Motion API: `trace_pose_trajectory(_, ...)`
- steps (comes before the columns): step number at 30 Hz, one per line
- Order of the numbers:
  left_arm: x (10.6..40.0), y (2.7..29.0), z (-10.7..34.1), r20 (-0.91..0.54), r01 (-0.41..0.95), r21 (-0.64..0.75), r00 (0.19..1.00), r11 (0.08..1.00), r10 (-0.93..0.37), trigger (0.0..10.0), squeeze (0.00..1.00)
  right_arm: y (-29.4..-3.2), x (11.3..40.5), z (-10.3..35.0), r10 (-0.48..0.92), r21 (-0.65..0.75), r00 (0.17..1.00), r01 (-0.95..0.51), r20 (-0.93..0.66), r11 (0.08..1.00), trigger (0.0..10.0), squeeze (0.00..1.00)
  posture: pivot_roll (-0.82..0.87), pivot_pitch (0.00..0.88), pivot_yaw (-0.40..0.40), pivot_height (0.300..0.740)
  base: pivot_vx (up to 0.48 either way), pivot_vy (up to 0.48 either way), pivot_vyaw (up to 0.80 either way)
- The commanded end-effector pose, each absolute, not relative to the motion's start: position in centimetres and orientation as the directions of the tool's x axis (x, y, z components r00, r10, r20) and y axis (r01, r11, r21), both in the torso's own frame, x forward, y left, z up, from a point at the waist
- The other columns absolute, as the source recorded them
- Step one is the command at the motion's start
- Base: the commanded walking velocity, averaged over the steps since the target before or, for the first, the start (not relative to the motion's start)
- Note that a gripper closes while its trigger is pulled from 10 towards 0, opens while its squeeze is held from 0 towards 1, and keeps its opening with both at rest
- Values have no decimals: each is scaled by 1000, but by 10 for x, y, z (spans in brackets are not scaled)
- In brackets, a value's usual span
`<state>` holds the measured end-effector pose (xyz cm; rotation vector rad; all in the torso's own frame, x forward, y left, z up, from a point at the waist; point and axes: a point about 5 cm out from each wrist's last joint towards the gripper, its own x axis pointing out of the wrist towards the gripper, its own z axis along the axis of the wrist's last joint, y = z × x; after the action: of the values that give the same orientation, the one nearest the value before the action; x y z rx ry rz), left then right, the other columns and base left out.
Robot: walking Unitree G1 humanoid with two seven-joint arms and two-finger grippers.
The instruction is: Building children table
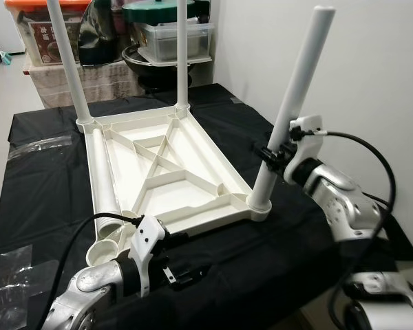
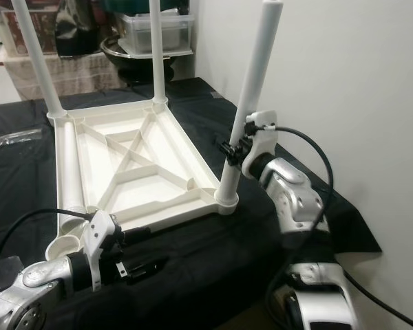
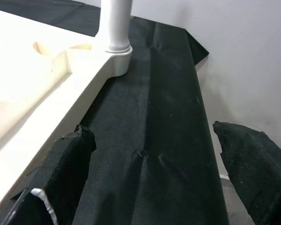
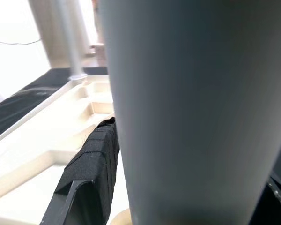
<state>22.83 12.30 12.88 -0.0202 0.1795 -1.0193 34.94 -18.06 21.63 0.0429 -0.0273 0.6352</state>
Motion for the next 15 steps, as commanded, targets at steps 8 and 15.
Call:
trace_pose_trajectory(8,227,125,127,-153,849,-102,501,518,-852,10000,0,-160,325,211,844,9,534,-845,45,534,0,0,107,0,-72,740,0,0,0)
trace_pose_trajectory(15,228,125,128,-155,852,-98,498,515,-853,10000,0,-173,351,197,655,3,755,-655,-31,756,0,0,101,0,-67,740,0,0,0)
